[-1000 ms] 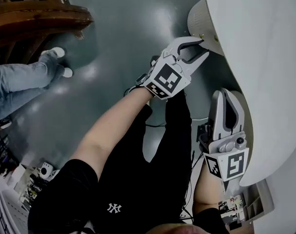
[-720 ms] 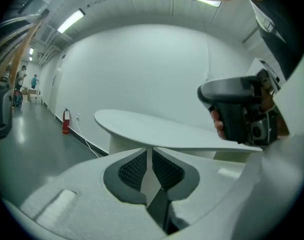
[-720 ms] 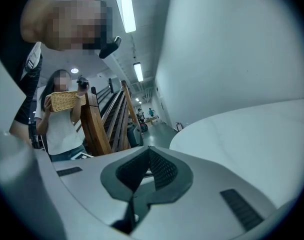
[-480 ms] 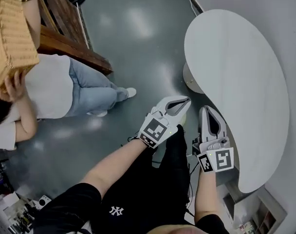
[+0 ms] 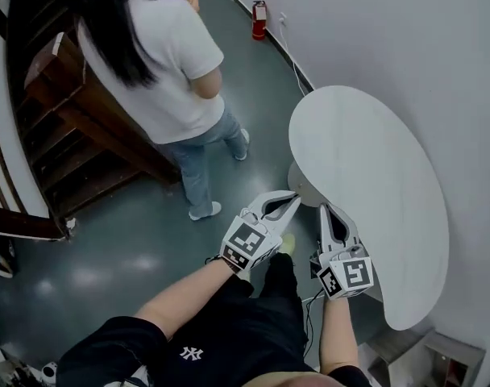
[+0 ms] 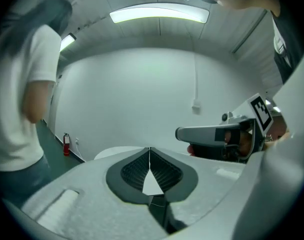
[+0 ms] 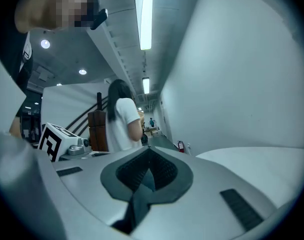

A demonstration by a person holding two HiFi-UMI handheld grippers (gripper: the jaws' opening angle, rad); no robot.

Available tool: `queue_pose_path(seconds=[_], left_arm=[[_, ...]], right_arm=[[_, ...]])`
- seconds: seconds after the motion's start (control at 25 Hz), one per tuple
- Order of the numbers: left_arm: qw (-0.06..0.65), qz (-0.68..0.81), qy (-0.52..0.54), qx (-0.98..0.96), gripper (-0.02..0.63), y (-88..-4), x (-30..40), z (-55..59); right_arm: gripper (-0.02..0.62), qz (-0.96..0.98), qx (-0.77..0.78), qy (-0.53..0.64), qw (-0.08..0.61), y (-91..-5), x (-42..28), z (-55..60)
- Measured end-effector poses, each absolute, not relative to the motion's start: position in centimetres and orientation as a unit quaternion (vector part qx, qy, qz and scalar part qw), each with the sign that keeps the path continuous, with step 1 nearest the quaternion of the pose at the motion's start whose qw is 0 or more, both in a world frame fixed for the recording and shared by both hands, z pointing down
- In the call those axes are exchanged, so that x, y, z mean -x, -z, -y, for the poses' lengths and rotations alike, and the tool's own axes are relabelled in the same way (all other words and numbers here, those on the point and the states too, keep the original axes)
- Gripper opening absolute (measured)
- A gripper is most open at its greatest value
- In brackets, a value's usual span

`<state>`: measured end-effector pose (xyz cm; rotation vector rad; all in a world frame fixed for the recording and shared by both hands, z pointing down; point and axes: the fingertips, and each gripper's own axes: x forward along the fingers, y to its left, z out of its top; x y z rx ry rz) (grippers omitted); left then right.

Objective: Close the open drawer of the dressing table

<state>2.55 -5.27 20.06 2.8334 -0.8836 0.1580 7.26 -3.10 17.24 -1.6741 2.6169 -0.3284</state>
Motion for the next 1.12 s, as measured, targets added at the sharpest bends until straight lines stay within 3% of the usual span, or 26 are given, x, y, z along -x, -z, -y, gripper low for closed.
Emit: queue_pose_path(seconds=[0.52, 1.12], left_arm=[[0.049, 0.311, -0.02, -0.949, 0.012, -9.7, 1.3, 1.5], [0.026, 0.327, 0.013, -0.945, 0.012, -4.6, 3.3, 1.0]], right_arm=[[0.015, -0.854, 0.516, 0.06, 0.027, -8.0, -3.2, 0.3], [0.015, -0.855, 0.517, 0.03, 0.022, -4.1, -1.4, -0.1]])
